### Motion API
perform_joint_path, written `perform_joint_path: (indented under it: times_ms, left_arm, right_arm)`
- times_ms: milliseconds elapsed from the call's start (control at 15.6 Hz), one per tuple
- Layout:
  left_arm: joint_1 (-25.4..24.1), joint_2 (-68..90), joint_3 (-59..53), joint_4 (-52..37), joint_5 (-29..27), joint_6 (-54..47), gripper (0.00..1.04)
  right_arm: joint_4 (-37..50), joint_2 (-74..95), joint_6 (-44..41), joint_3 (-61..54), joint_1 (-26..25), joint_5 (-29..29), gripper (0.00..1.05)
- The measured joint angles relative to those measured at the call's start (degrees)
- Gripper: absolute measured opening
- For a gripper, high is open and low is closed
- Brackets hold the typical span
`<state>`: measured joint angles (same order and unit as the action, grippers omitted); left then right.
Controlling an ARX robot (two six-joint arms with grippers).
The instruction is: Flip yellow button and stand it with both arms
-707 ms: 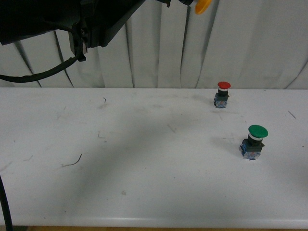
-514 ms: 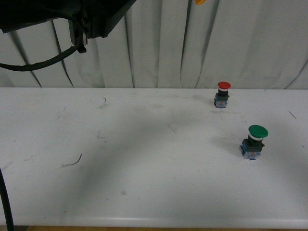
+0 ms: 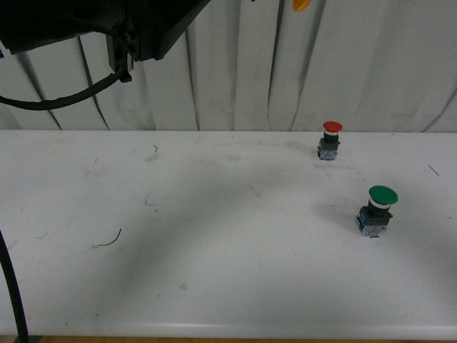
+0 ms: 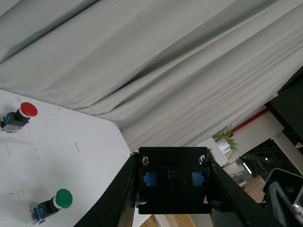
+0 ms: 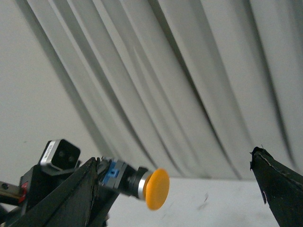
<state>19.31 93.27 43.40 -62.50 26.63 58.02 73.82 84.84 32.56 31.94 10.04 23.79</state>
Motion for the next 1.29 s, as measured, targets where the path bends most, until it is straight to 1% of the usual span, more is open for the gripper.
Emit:
perform_joint_path:
  times_ms: [193,257,450,514,707,965,1158,1286]
  left_arm:
    - [0.02,0.04,-0.07,0.02,-0.15,0.00,0.36]
    - [0.11,0.04,-0.11,0.04,-0.50,0.00,0.36]
    - [0.42,0.04,-0.28,0.04,-1.09,0.00,0.36]
    - [0.57,0.04,-0.55,0.02,-1.11,0.00,0.36]
    - [0.70,-0.02,-0.79,-0.02,-1.18,0.00,0.36]
    - [0.94,-0.28,-1.33,-0.17,-1.46,0.00,0.36]
    - [1.01,-0.39,-1.75,-0.61,-1.55,0.00,0.36]
    - [1.07,-0.39,-1.90,-0.57,-1.62,0.00,0.36]
  right_arm:
    - [-0.09,1.86,6.43,0.00,-0.09,2.25,0.98]
    - [-0.28,3.80,13.97,0.04,-0.33,3.45,0.98]
    - [-0.02,8.07,29.92,2.97,0.13,3.43,0.98]
    - [-0.09,9.73,34.64,3.63,0.59,3.37,0.98]
    - [-0.39,13.05,45.11,5.51,2.03,1.18,0.98]
    - [-0.17,14.75,50.10,9.05,5.18,0.15,0.98]
    - [-0.13,17.07,51.28,10.84,8.15,-0.26,0.98]
    - [-0.26,17.59,51.89,11.39,9.18,-1.18,0.98]
